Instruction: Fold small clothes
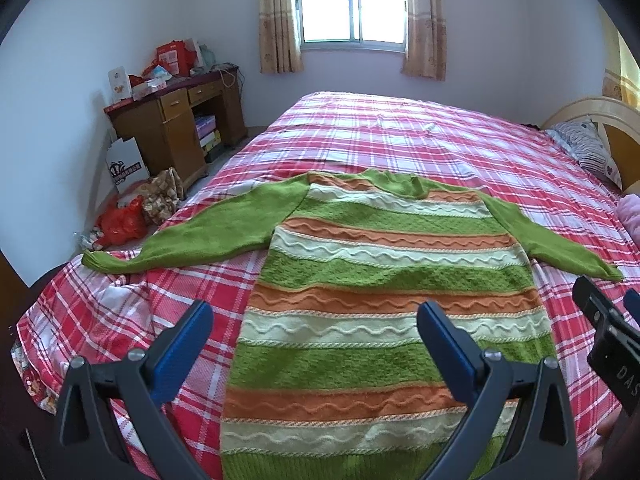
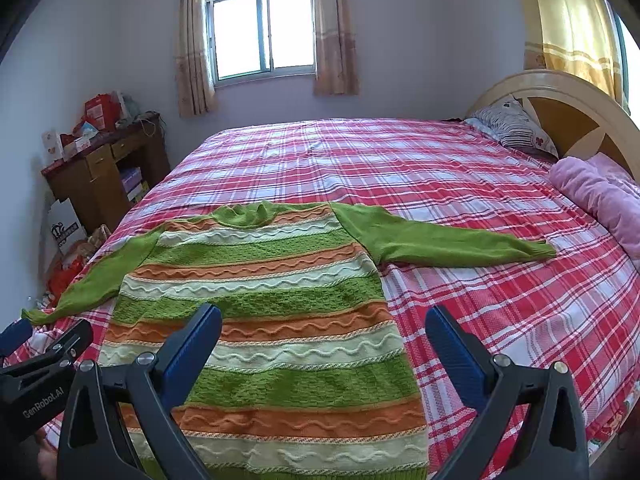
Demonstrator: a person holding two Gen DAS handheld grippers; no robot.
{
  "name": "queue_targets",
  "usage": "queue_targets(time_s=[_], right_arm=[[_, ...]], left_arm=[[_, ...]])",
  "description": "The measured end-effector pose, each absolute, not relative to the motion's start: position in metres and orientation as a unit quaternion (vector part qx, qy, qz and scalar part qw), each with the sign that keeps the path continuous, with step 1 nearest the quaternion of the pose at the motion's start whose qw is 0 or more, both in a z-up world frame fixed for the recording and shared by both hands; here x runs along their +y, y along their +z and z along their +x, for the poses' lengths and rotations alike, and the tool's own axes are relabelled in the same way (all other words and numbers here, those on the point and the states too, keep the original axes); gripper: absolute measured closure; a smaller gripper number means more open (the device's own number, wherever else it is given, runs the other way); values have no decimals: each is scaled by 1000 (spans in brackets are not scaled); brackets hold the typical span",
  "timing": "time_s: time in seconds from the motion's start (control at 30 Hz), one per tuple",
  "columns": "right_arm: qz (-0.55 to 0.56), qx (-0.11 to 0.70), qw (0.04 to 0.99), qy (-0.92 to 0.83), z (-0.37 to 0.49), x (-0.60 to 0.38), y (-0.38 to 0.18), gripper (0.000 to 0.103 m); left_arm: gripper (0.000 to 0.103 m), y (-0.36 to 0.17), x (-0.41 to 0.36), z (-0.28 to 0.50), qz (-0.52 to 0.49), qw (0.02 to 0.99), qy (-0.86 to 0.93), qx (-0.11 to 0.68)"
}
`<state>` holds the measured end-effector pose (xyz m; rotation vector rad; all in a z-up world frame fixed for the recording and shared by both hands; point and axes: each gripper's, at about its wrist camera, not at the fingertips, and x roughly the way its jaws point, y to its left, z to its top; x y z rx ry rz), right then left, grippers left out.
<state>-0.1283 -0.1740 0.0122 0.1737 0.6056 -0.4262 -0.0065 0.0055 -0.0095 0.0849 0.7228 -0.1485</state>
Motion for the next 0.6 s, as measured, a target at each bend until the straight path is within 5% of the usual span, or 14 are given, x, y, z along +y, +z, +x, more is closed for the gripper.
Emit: queue_targets(time_s=[0.6], right_arm=[[85, 298, 929, -204, -128, -173, 13, 1]], left_arm=[[0, -11, 5, -7, 41, 931, -74, 355]])
